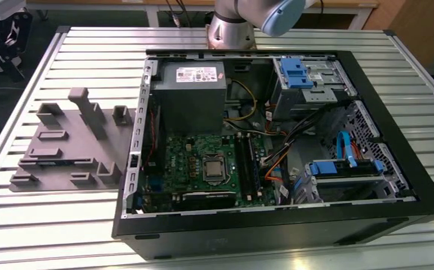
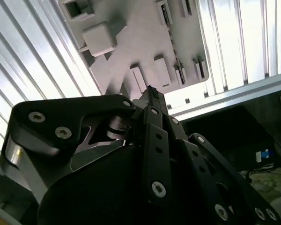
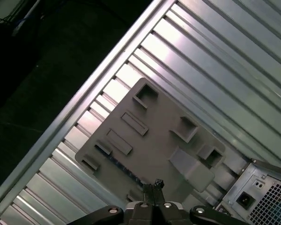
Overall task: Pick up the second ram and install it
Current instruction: 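Pick up the second ram and move it above second insertion slot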
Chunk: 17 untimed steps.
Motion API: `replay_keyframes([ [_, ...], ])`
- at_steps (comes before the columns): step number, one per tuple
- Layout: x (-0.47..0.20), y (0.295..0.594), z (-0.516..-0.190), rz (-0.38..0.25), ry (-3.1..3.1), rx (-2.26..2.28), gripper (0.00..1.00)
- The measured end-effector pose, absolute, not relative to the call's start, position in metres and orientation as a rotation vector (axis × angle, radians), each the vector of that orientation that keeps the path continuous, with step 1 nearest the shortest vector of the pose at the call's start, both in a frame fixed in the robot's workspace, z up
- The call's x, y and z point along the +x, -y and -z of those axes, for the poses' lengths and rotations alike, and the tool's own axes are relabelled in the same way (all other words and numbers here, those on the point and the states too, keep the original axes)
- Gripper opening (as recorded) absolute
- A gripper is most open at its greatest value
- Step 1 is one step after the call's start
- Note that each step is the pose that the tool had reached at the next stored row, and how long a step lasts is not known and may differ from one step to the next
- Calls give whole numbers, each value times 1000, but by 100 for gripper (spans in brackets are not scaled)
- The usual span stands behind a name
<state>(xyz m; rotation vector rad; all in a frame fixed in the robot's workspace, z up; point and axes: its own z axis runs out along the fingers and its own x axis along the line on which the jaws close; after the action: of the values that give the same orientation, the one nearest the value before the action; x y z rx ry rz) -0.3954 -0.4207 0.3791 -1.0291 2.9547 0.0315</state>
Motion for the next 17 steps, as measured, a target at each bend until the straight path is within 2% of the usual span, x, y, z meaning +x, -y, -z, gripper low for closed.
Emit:
replay_keyframes([
  [17, -396, 421, -377, -22, -2823, -1361, 11],
])
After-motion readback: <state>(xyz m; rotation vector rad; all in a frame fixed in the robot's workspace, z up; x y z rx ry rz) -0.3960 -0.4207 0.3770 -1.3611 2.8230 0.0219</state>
